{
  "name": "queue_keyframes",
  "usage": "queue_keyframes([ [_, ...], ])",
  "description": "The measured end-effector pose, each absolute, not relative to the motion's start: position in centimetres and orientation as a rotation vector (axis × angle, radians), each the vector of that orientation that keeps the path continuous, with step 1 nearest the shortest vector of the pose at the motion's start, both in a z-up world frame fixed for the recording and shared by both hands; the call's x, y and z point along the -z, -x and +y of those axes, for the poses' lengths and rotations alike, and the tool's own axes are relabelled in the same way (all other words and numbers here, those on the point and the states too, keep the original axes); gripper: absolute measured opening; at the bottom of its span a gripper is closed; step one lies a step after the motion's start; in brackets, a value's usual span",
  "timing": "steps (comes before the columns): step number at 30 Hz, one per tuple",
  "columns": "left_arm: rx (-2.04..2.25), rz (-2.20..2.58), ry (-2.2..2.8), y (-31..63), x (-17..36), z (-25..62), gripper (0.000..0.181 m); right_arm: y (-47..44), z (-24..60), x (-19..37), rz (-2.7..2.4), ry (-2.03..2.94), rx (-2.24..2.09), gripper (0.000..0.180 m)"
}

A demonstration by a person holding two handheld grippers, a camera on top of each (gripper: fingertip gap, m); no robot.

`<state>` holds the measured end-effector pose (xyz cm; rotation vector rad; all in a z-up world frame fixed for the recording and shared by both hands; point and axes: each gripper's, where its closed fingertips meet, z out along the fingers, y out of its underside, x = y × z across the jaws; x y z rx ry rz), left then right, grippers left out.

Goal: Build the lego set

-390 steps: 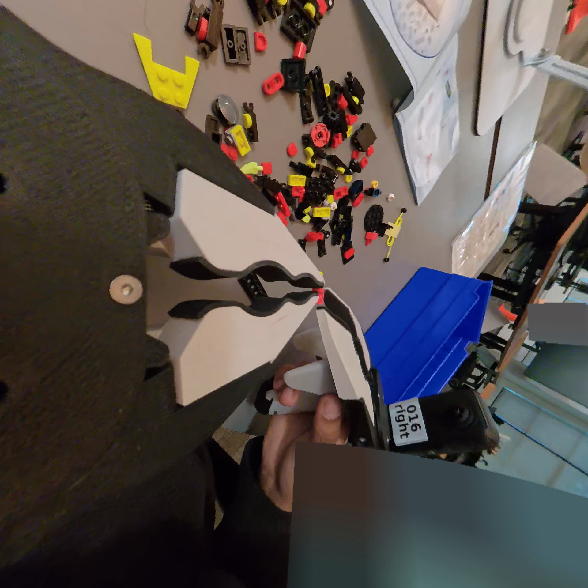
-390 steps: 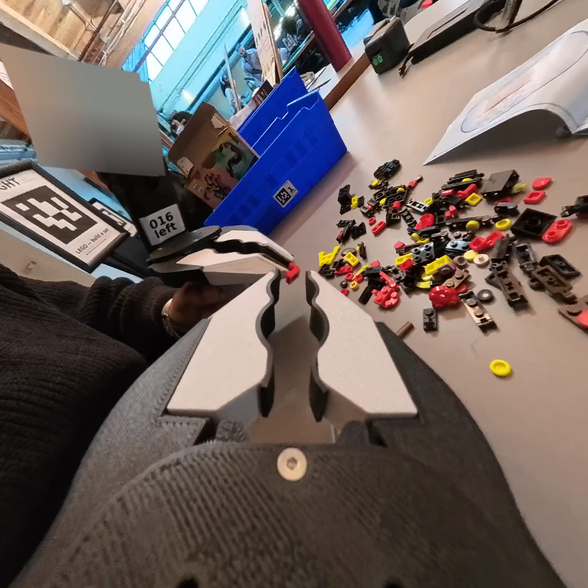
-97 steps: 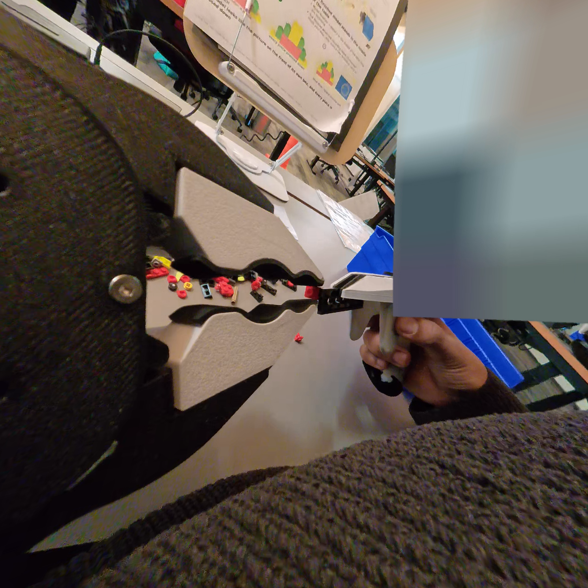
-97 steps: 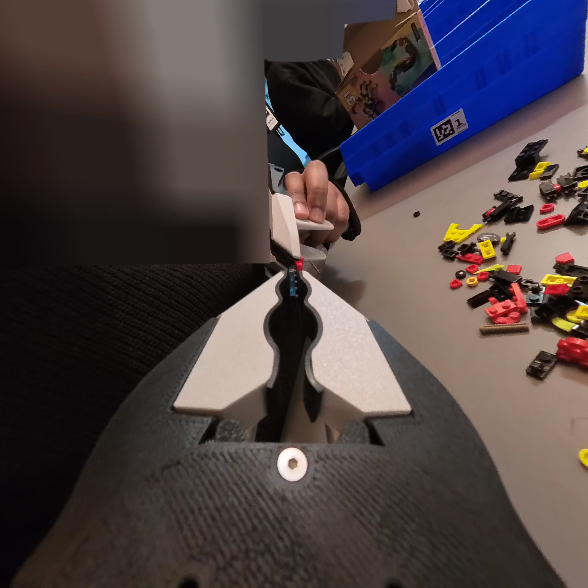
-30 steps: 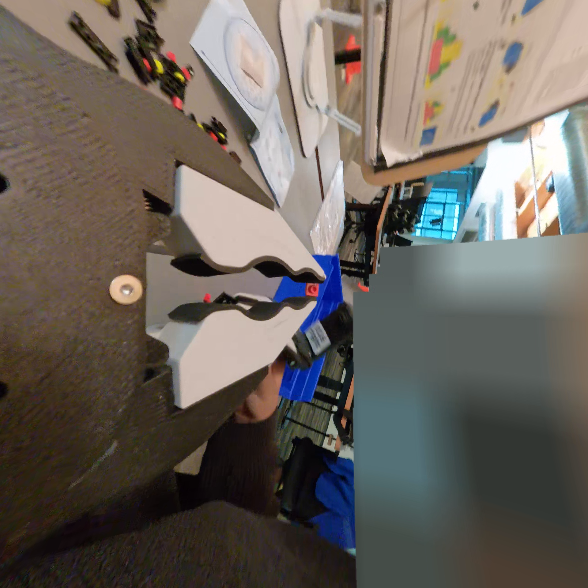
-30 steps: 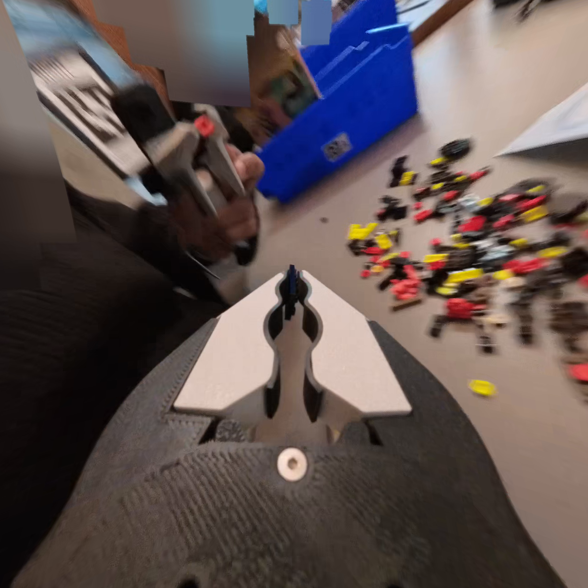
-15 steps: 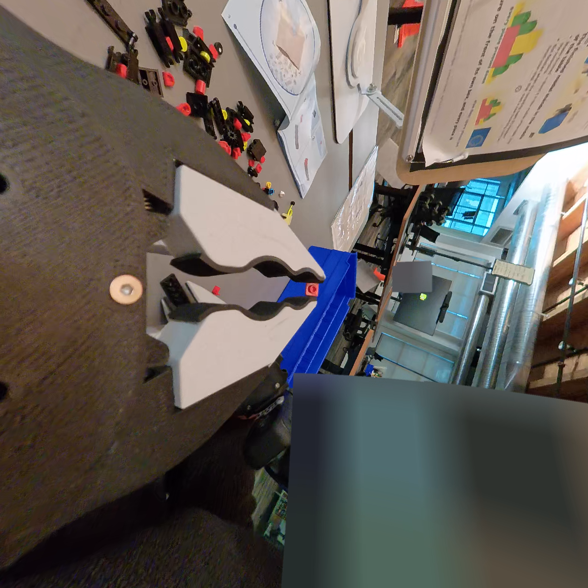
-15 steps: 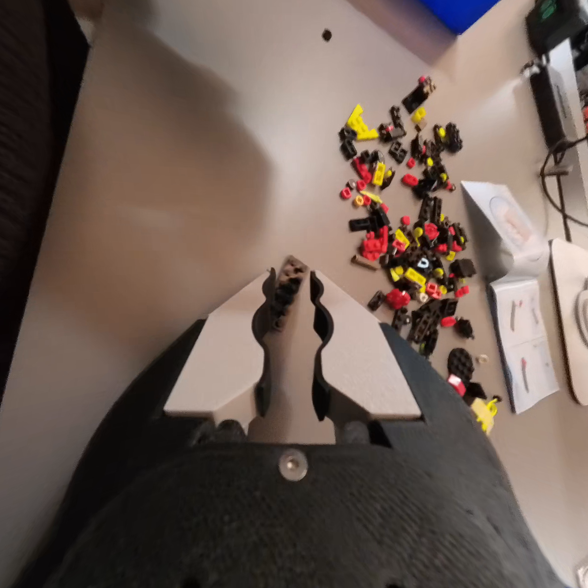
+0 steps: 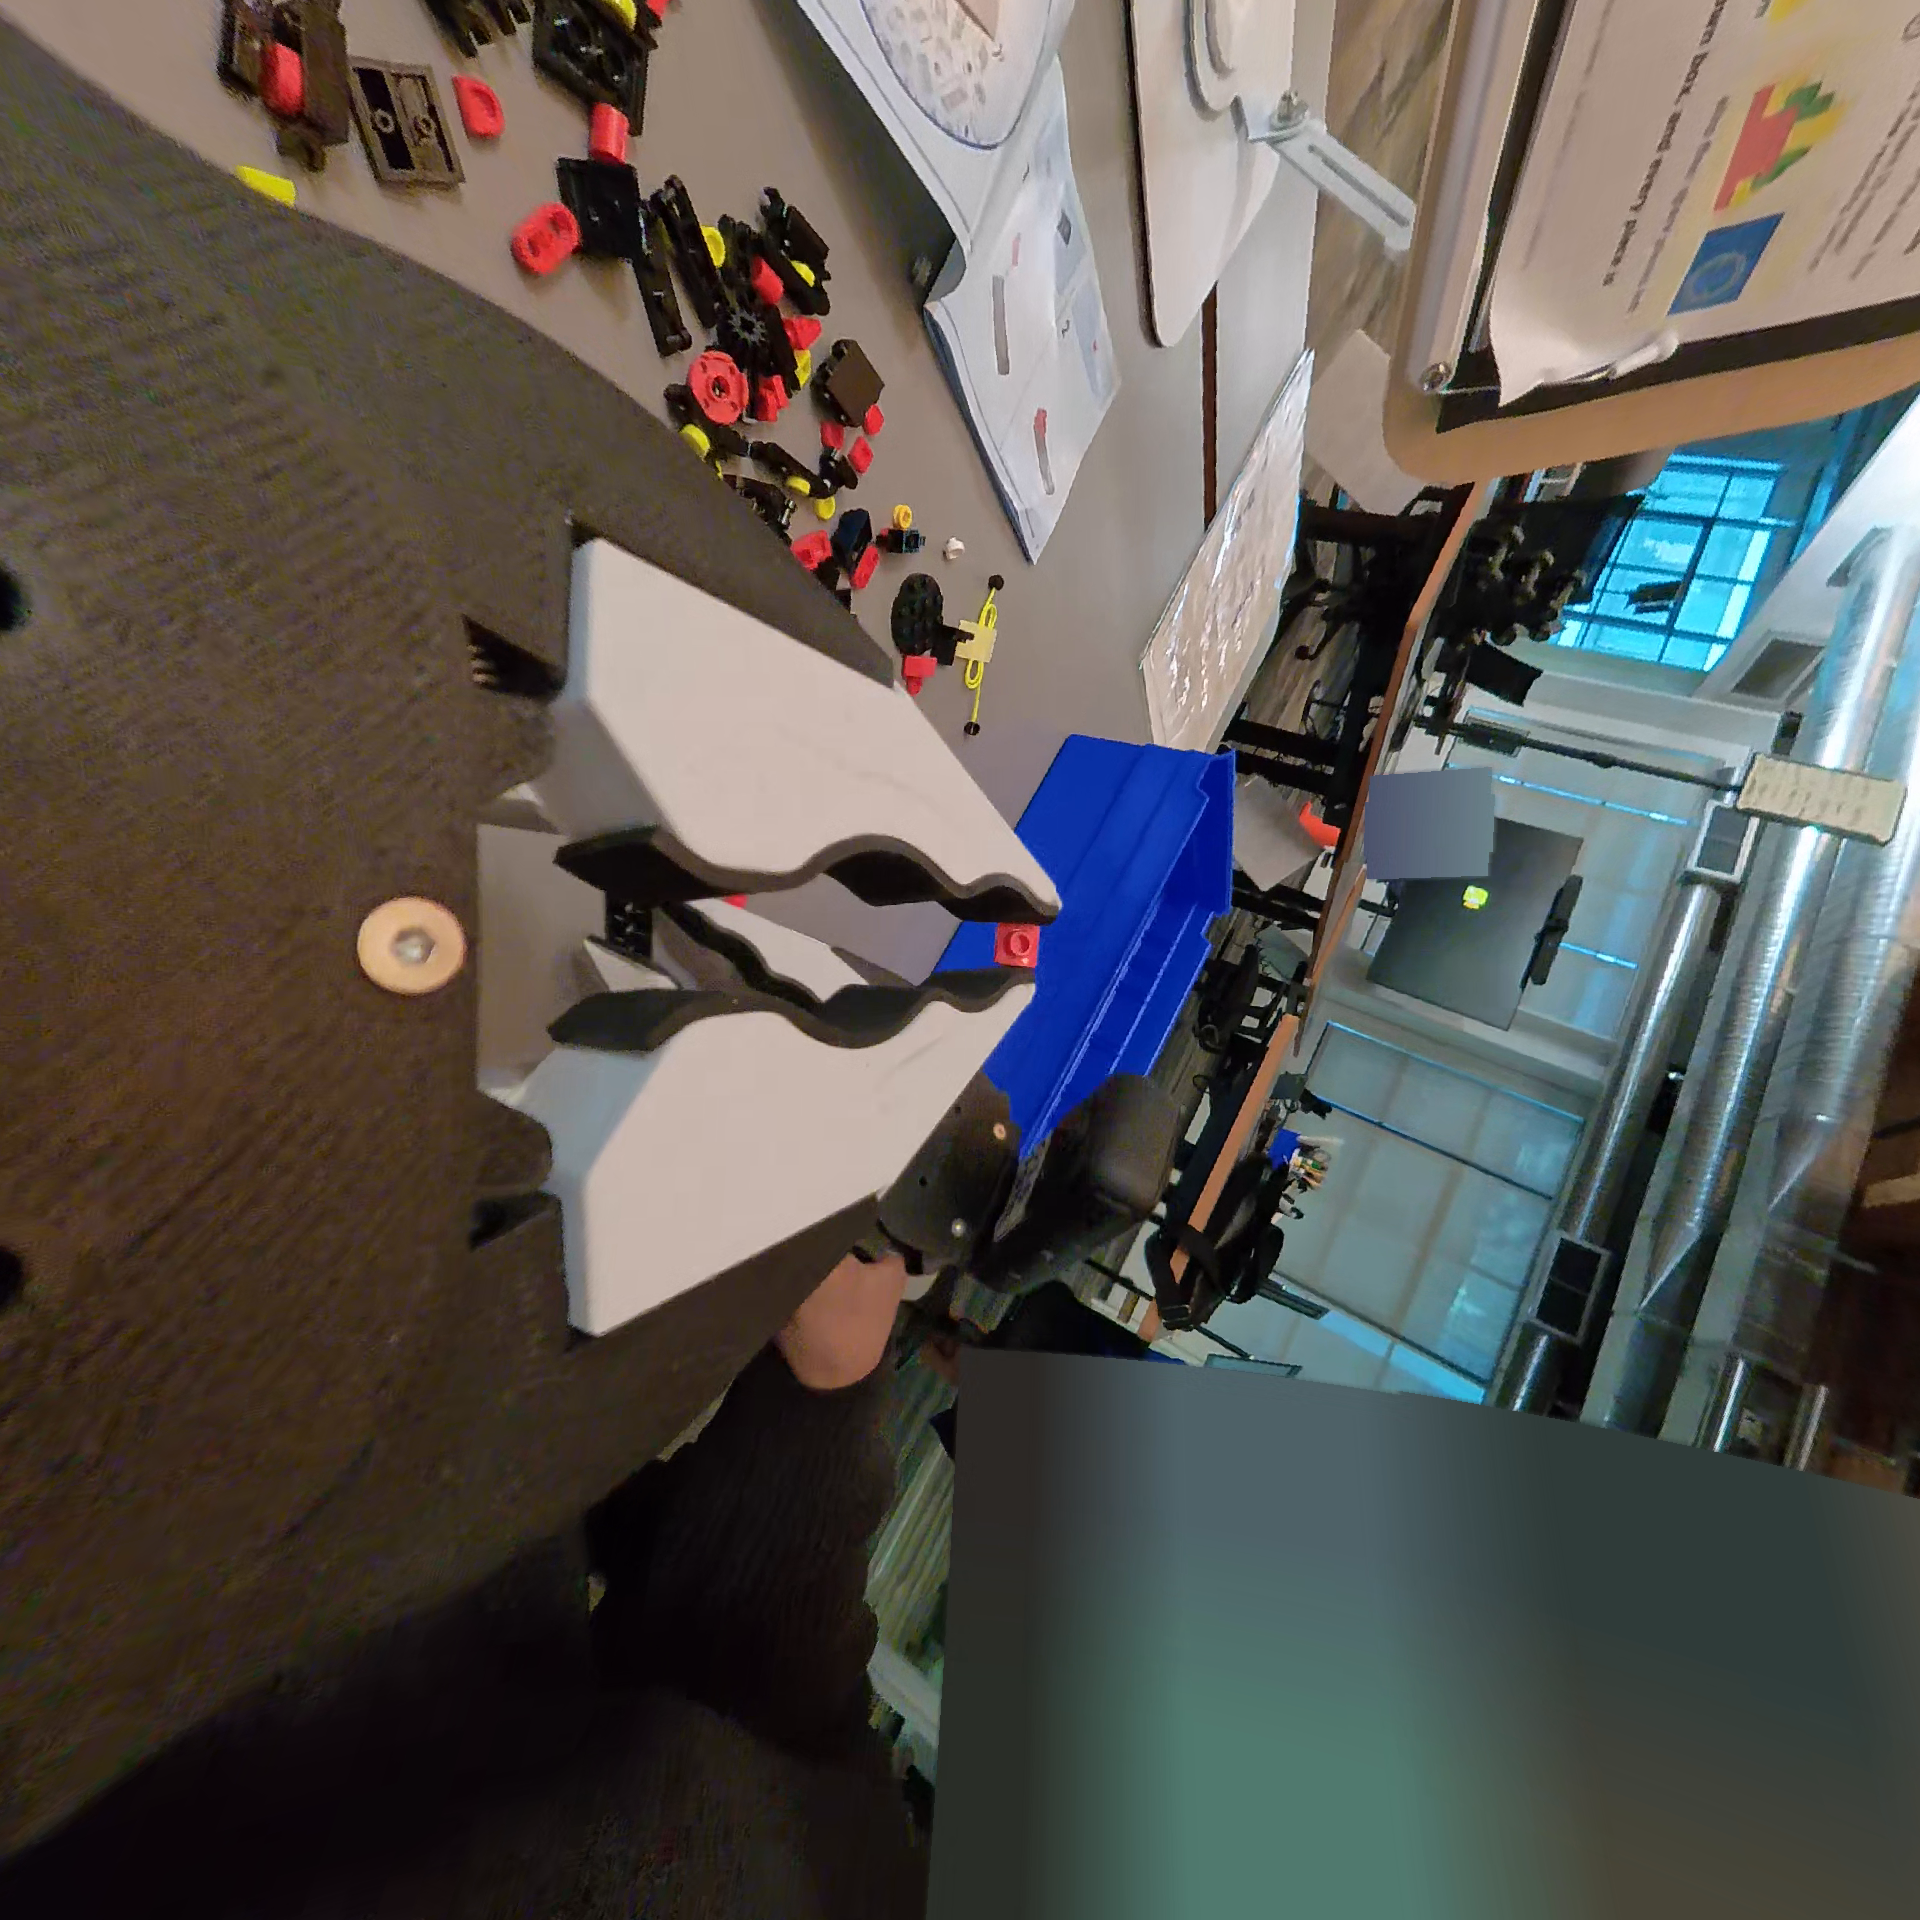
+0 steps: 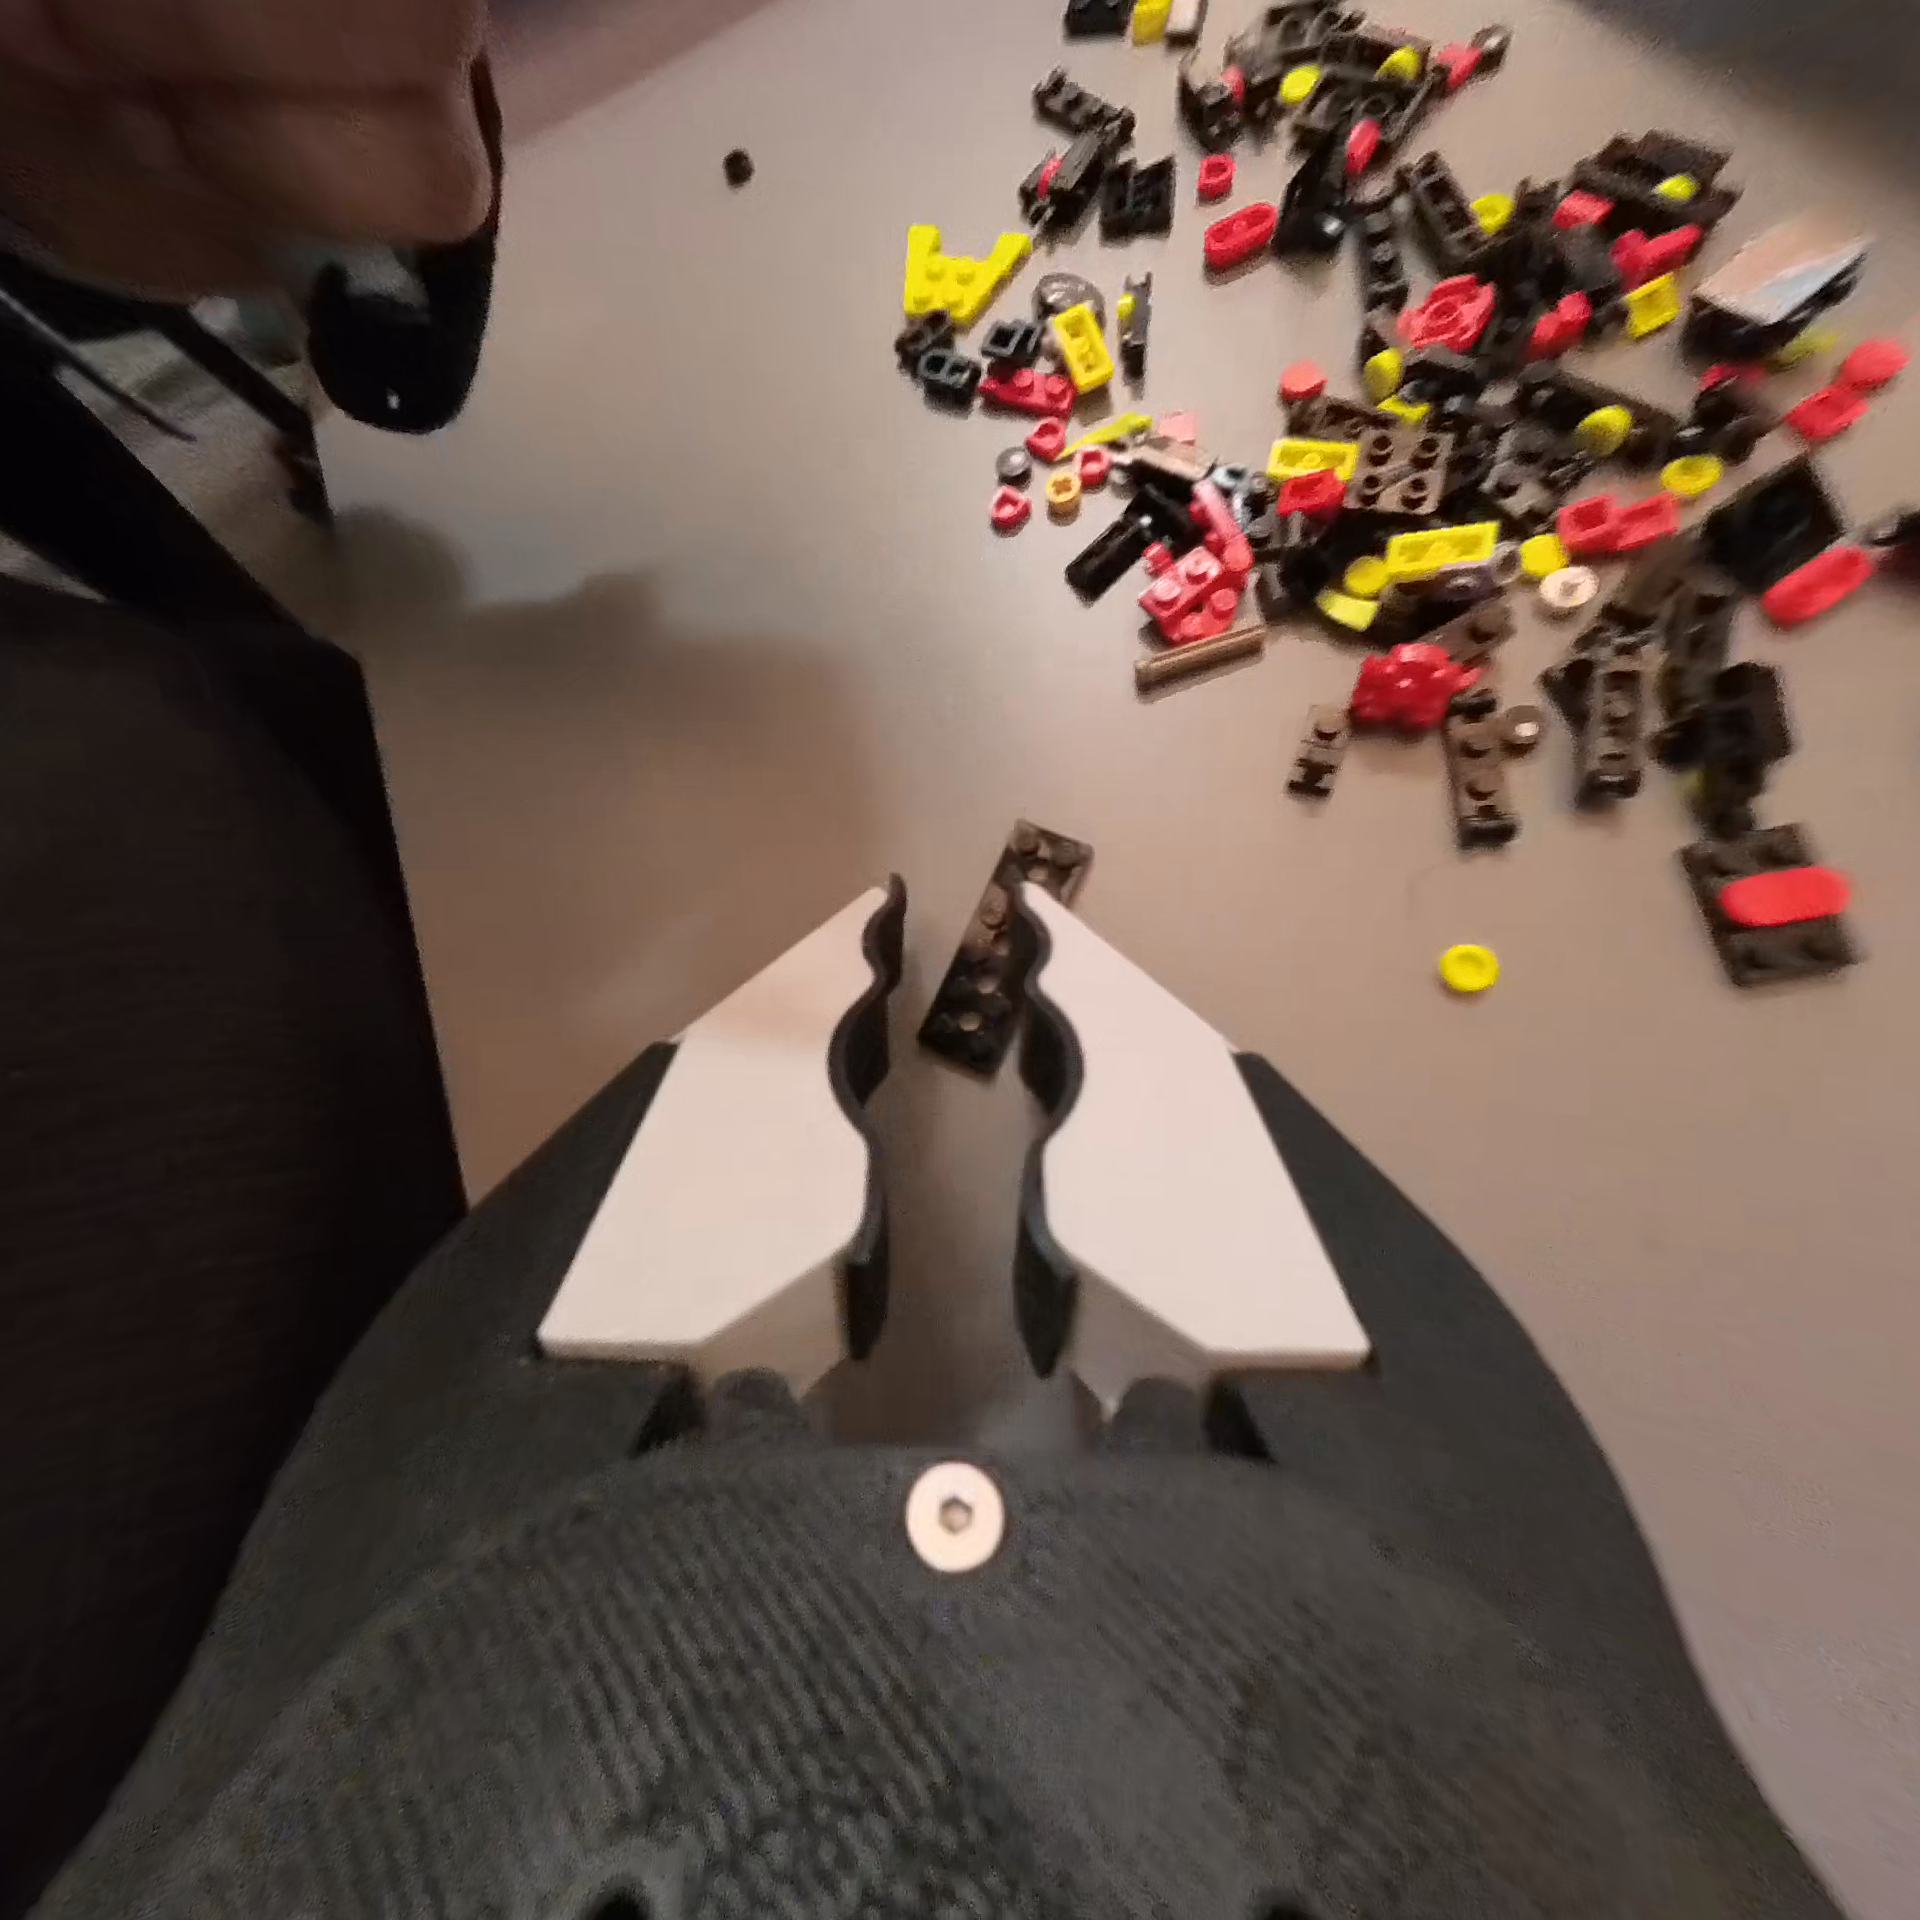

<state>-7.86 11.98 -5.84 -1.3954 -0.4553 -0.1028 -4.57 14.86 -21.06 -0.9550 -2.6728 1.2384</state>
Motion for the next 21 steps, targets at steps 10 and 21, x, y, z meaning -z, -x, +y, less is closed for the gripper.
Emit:
queue_keyframes([
  [10, 0.08, -0.443, 1.414, 7.9, 5.9, 11.8, 0.005, 3.7, 15.3, 21.0, -2.674, 0.467, -1.056, 0.016],
  [21, 0.034, -0.464, 1.417, 8.1, 6.0, 10.9, 0.005, 4.1, 14.9, 21.7, -2.711, 0.63, -1.046, 0.021],
])
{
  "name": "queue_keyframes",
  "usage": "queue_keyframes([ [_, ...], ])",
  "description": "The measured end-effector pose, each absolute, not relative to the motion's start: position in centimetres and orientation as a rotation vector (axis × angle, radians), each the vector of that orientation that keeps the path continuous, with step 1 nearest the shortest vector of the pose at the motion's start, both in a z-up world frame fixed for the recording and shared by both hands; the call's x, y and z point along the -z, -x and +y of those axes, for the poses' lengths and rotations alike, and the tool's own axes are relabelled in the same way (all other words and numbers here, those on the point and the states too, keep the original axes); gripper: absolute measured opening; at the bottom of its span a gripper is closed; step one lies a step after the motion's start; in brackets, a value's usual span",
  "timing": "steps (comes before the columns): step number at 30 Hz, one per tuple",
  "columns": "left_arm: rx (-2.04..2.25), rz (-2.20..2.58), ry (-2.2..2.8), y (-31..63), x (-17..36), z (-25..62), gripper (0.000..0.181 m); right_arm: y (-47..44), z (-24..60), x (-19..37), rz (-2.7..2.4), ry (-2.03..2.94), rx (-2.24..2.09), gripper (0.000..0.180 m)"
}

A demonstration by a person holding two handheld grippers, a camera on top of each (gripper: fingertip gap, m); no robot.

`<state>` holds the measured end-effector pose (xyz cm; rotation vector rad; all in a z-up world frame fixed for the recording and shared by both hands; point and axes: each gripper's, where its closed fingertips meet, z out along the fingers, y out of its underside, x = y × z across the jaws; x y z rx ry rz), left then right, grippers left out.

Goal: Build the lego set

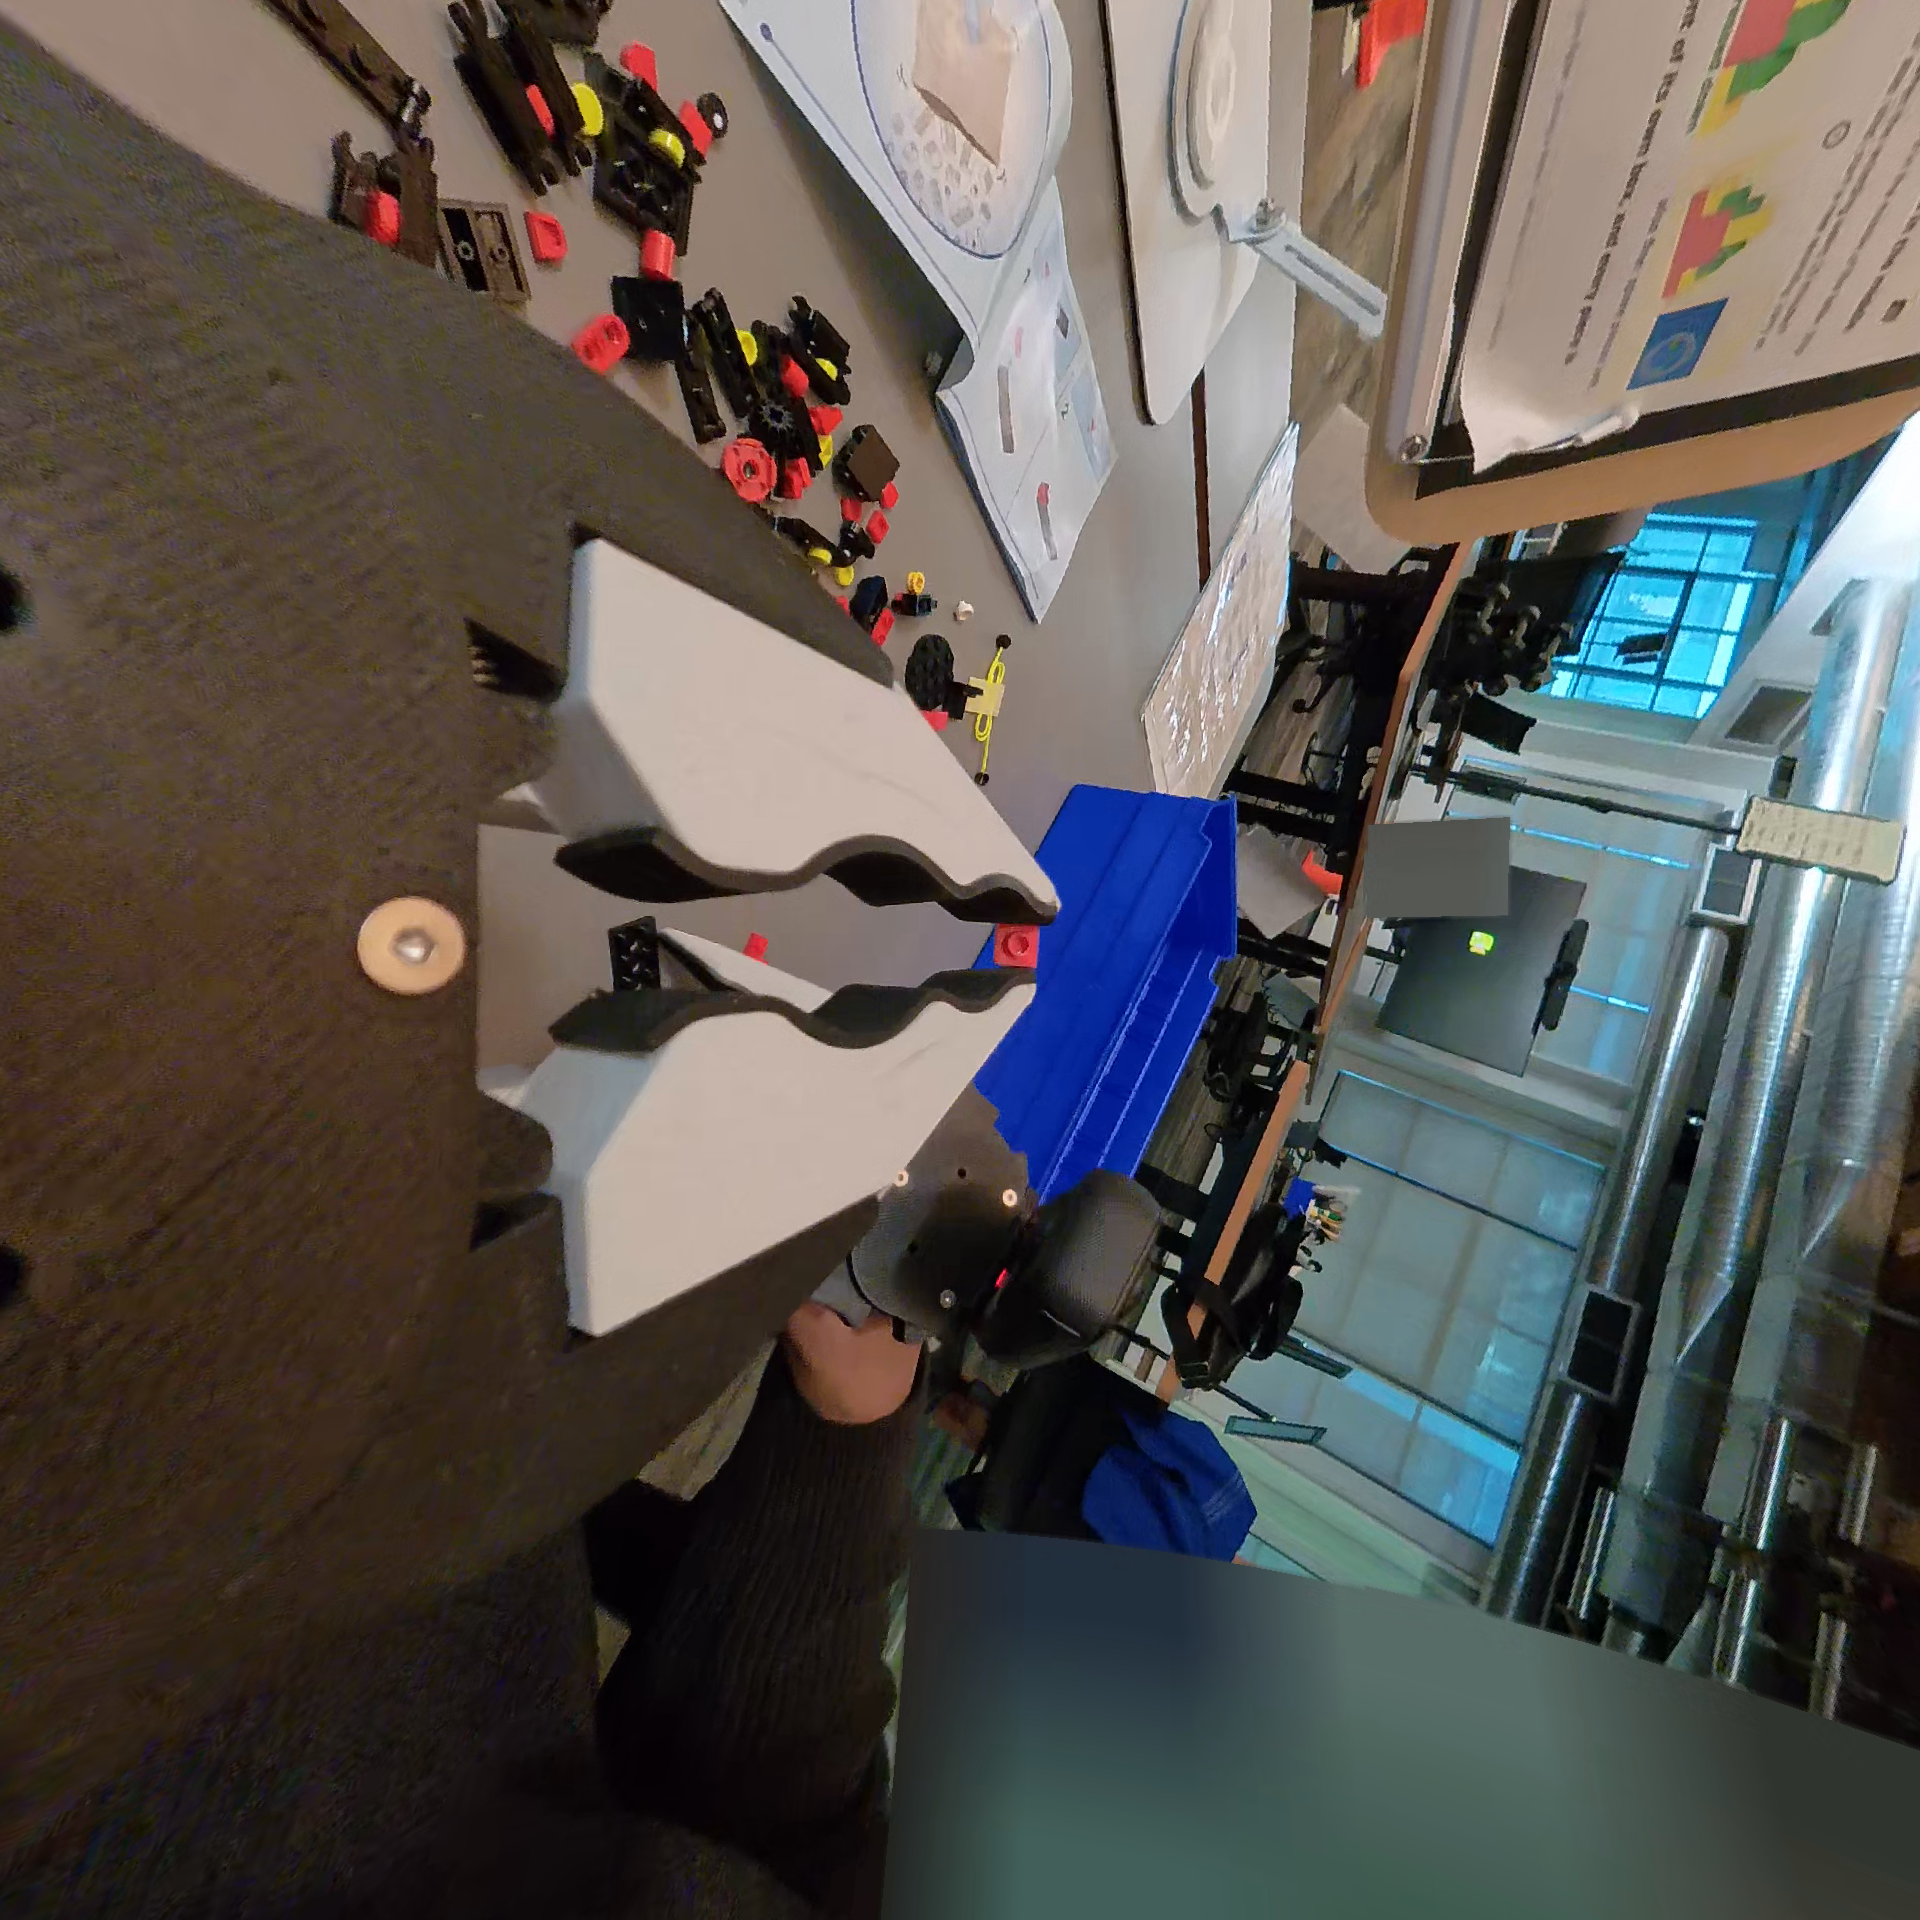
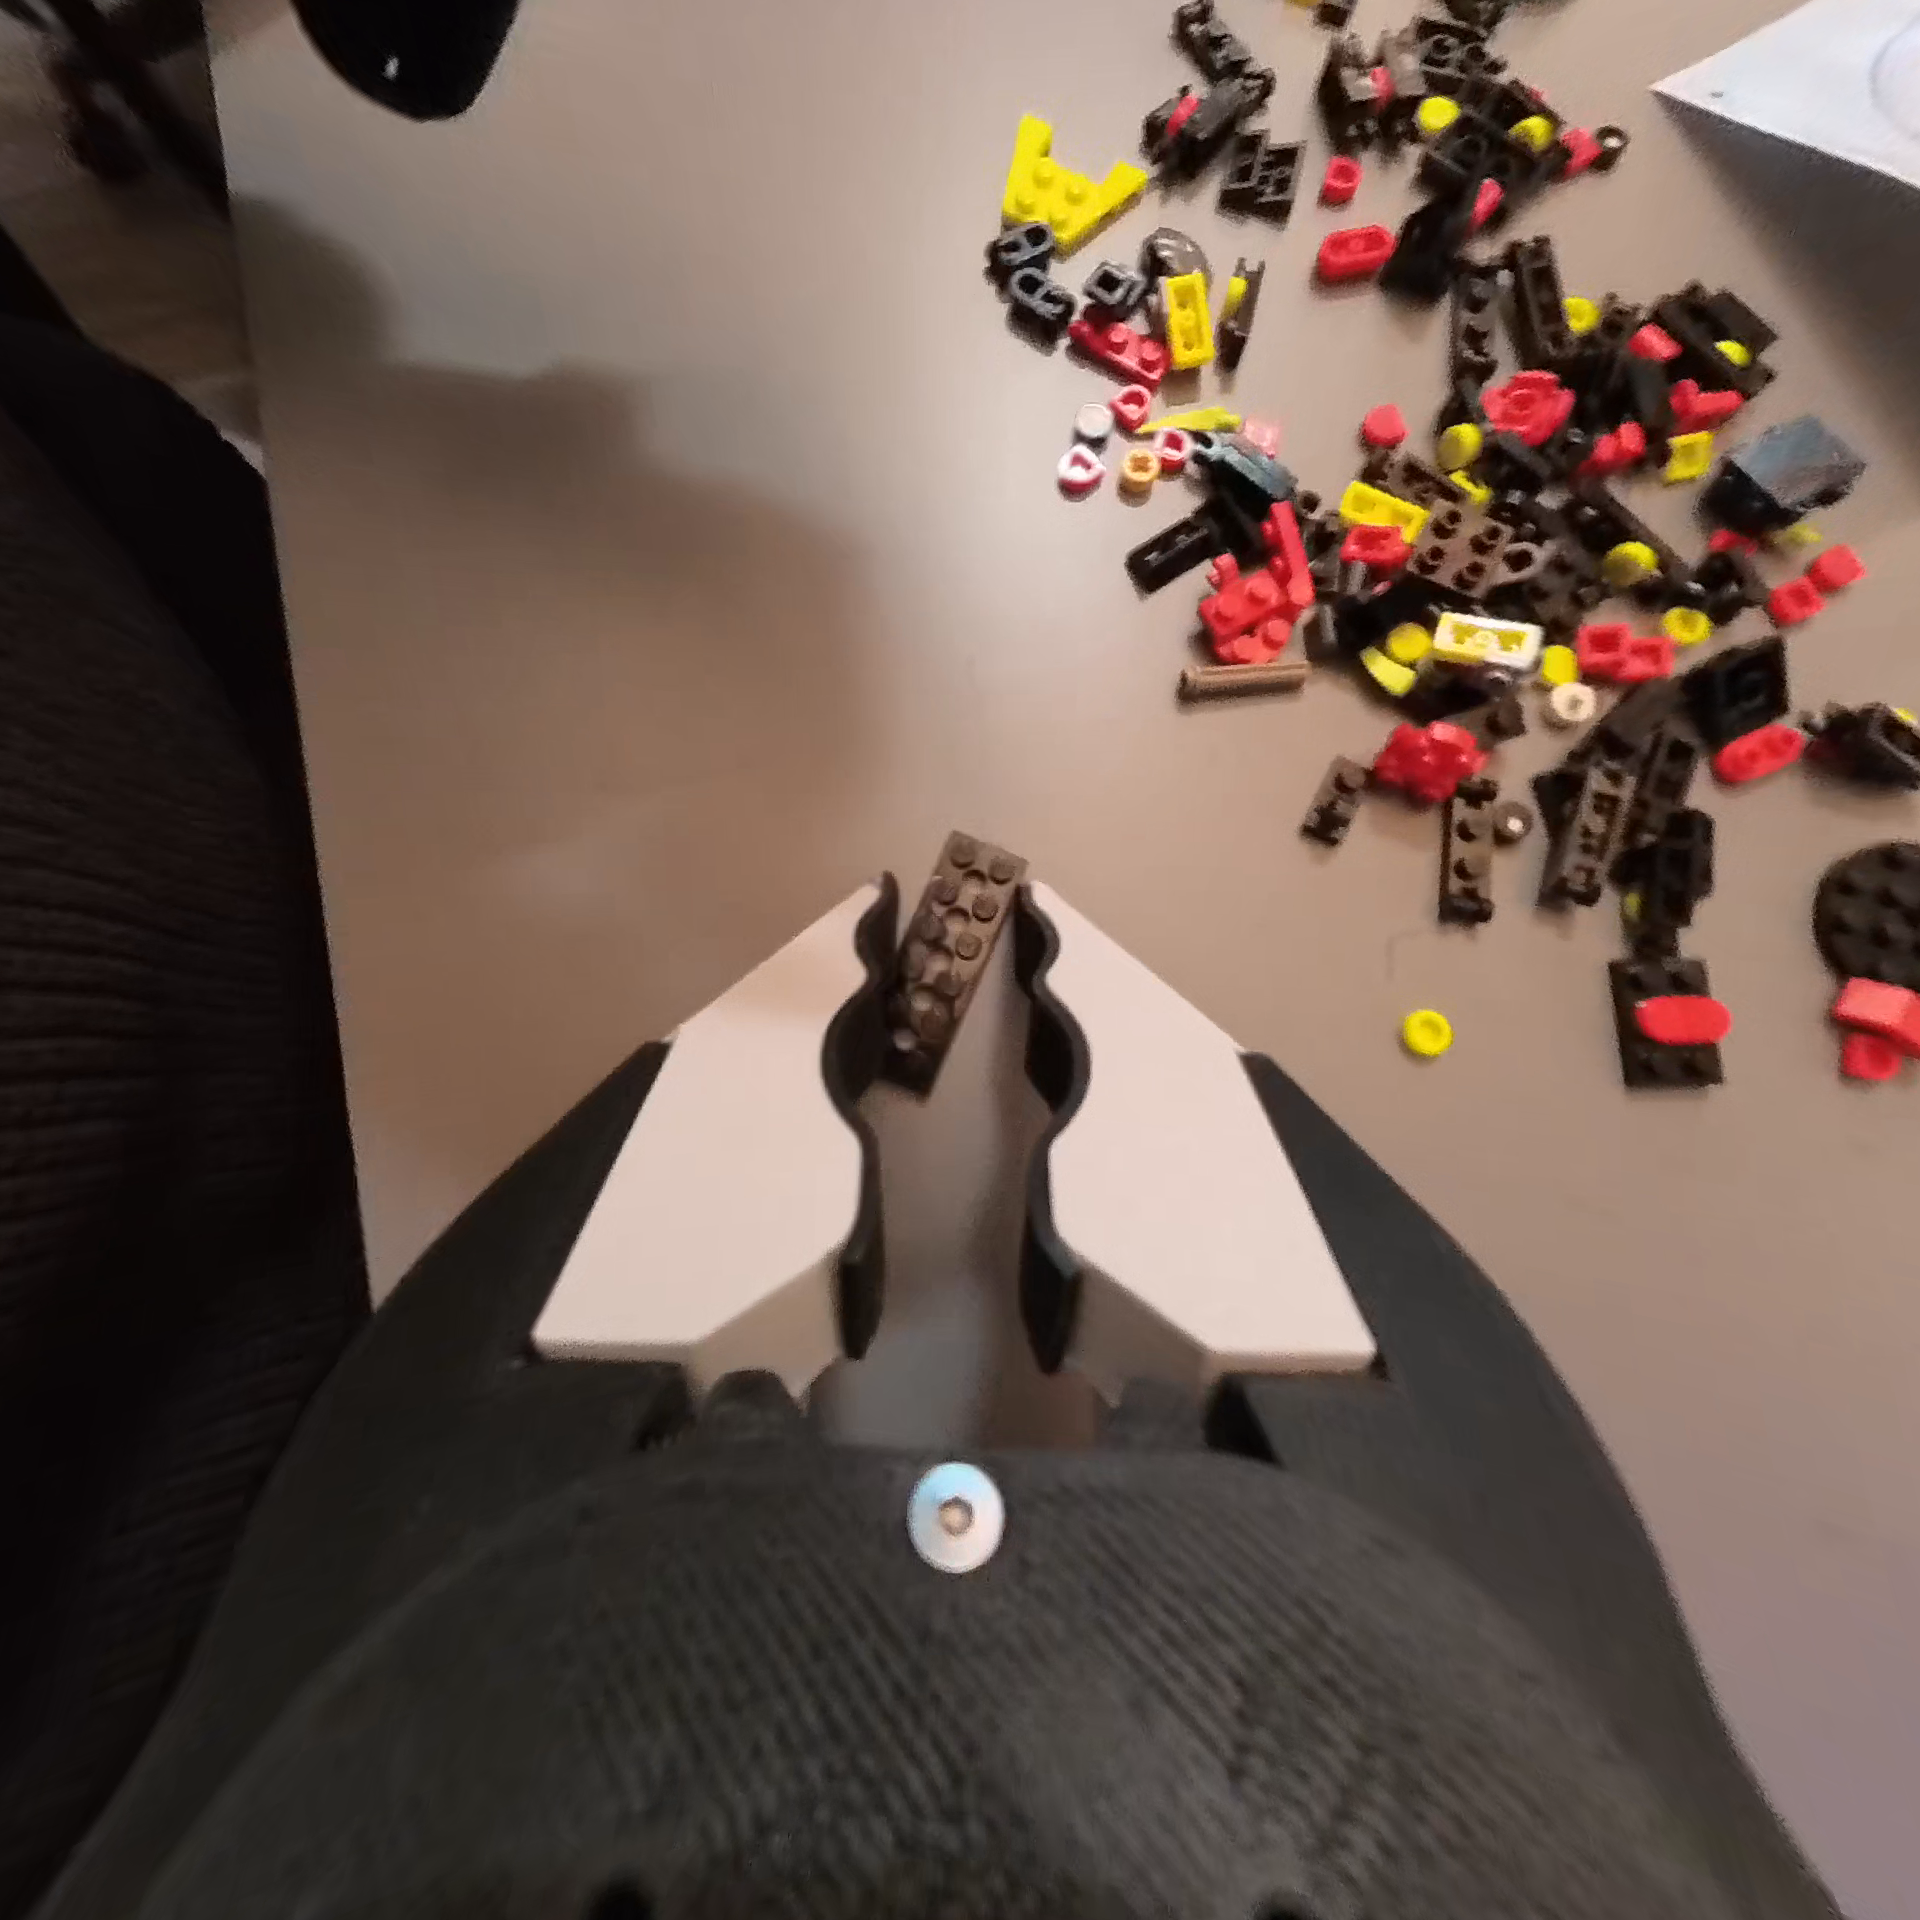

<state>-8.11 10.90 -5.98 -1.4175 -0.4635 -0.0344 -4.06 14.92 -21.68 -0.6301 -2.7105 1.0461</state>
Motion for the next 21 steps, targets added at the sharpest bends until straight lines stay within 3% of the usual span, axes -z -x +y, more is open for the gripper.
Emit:
queue_keyframes([
  [7, 0.03, -0.5, 1.415, 8.7, 6.1, 10.1, 0.005, 3.9, 13.2, 21.6, -2.72, 0.355, -1.073, 0.016],
  [14, 0.013, -0.571, 1.388, 10.4, 6.2, 8.5, 0.005, 4.0, 13.7, 21.6, -2.74, 0.387, -1.049, 0.034],
  [21, 0.129, -0.645, 1.39, 10.7, 7.4, 8.5, 0.005, 4.5, 15.8, 21.7, -2.784, 0.463, -1.092, 0.027],
])
